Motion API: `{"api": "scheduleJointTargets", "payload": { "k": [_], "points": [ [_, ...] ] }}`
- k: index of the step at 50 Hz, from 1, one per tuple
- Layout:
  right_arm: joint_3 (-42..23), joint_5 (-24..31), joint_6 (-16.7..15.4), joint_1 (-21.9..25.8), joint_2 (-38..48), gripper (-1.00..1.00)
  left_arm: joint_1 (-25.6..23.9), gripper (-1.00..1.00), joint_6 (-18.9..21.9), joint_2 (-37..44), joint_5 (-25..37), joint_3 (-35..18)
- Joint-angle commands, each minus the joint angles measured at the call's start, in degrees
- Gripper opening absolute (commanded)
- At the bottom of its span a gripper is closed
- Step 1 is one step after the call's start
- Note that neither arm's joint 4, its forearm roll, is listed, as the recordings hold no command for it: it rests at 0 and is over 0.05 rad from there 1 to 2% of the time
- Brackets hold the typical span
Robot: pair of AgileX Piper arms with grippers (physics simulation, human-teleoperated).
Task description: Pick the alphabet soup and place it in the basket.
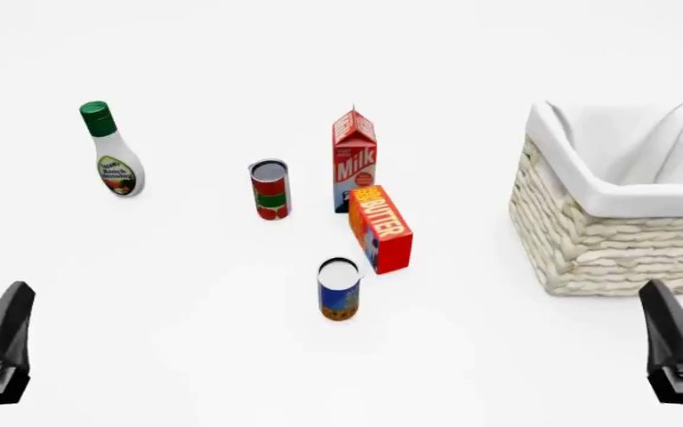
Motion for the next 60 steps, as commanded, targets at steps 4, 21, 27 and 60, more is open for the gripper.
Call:
{"api": "scheduleJointTargets", "payload": {
  "k": [4, 21, 27, 60],
  "points": [
    [-0.13, 3.13, -1.49, -0.14, -3.13, 1.00, -1.49, 1.00, -0.30, -1.19, 1.39, -0.03],
    [-4.21, 5.02, -3.38, 4.25, -3.17, 1.00, -1.49, 1.00, -0.31, -1.19, 1.39, -0.03],
    [-6.76, 6.66, -4.07, 7.61, -3.20, 1.00, -1.50, 1.00, -0.31, -1.19, 1.39, -0.03],
    [-8.56, 4.72, -5.04, 25.04, -0.42, 1.00, -1.49, 1.00, -0.30, -1.19, 1.39, -0.03]
  ]
}}
